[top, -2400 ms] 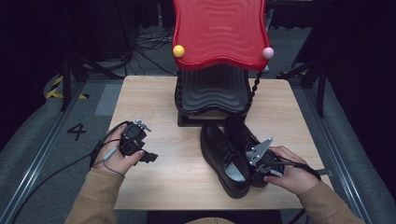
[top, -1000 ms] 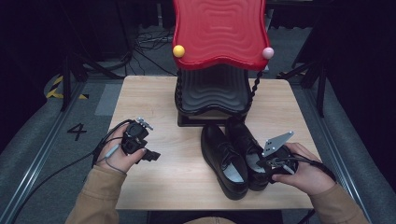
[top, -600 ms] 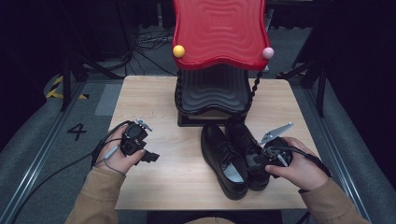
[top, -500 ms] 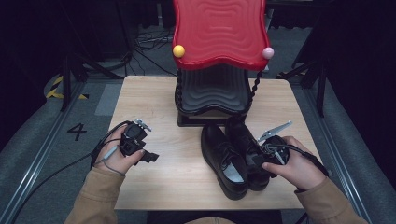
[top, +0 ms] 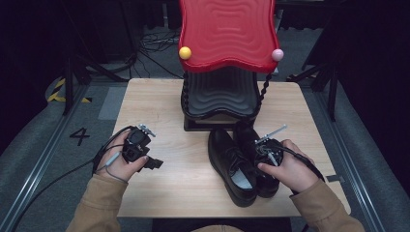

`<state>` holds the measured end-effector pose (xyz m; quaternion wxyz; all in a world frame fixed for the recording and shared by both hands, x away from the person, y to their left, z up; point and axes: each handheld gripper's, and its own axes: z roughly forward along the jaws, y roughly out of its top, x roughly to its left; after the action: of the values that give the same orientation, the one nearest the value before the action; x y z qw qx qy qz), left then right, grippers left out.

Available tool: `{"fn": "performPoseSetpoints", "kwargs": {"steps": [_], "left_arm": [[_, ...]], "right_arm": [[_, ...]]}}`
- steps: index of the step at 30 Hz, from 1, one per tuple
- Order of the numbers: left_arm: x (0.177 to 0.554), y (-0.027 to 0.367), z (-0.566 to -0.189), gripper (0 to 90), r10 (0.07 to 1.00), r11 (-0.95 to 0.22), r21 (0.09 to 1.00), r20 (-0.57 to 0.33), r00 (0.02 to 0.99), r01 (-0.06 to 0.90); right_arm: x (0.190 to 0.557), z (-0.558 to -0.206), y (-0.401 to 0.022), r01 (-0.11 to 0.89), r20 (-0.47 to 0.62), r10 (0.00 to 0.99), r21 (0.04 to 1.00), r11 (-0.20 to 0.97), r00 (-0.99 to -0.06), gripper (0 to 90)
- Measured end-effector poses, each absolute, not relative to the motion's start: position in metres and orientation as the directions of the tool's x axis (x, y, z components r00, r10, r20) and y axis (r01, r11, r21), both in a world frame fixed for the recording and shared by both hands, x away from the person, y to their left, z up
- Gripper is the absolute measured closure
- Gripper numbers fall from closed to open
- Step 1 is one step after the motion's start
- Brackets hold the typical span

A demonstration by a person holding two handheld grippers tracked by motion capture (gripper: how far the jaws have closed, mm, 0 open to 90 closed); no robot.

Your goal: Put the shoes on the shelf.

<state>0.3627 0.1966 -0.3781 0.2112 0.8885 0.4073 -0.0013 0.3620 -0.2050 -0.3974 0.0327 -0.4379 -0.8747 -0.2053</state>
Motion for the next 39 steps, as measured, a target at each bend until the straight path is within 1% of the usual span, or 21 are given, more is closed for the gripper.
{"fn": "performPoseSetpoints", "kwargs": {"steps": [3,7,9,11,16,20,24,28,34,39], "left_arm": [[0.363,0.197,-0.378,27.1,0.724,-0.578,0.375,-0.175,0.668,0.725],[0.363,0.197,-0.378,27.1,0.721,-0.58,0.376,-0.175,0.67,0.723],[0.363,0.197,-0.378,27.0,0.722,-0.579,0.377,-0.175,0.669,0.723],[0.363,0.197,-0.378,27.0,0.722,-0.579,0.377,-0.175,0.669,0.723],[0.363,0.197,-0.378,27.0,0.721,-0.58,0.377,-0.173,0.671,0.722],[0.363,0.196,-0.378,27.1,0.722,-0.579,0.379,-0.172,0.67,0.722],[0.363,0.196,-0.376,27.0,0.718,-0.583,0.379,-0.172,0.674,0.719],[0.365,0.197,-0.377,27.0,0.718,-0.583,0.381,-0.171,0.674,0.718],[0.365,0.197,-0.377,27.0,0.716,-0.584,0.383,-0.173,0.676,0.716],[0.365,0.199,-0.377,27.0,0.722,-0.575,0.386,-0.176,0.669,0.722]], "right_arm": [[0.365,-0.404,-0.202,0.79,0.233,0.764,0.312,0.528,-0.602,50.1],[0.369,-0.411,-0.198,0.8,0.193,0.788,0.298,0.521,-0.585,55.5],[0.371,-0.415,-0.194,0.805,0.196,0.789,0.275,0.526,-0.582,59.8],[0.371,-0.417,-0.191,0.805,0.178,0.794,0.266,0.53,-0.582,60.8],[0.373,-0.419,-0.181,0.82,0.103,0.824,0.225,0.526,-0.556,67.2],[0.377,-0.419,-0.176,0.831,0.091,0.833,0.188,0.524,-0.546,71.1],[0.38,-0.418,-0.175,0.842,0.097,0.841,0.164,0.514,-0.533,74.5],[0.381,-0.417,-0.177,0.857,0.108,0.854,0.161,0.49,-0.509,78.4],[0.381,-0.415,-0.18,0.871,0.097,0.871,0.167,0.463,-0.481,81.6],[0.381,-0.409,-0.186,0.875,0.119,0.872,0.175,0.452,-0.474,82.0]]}}
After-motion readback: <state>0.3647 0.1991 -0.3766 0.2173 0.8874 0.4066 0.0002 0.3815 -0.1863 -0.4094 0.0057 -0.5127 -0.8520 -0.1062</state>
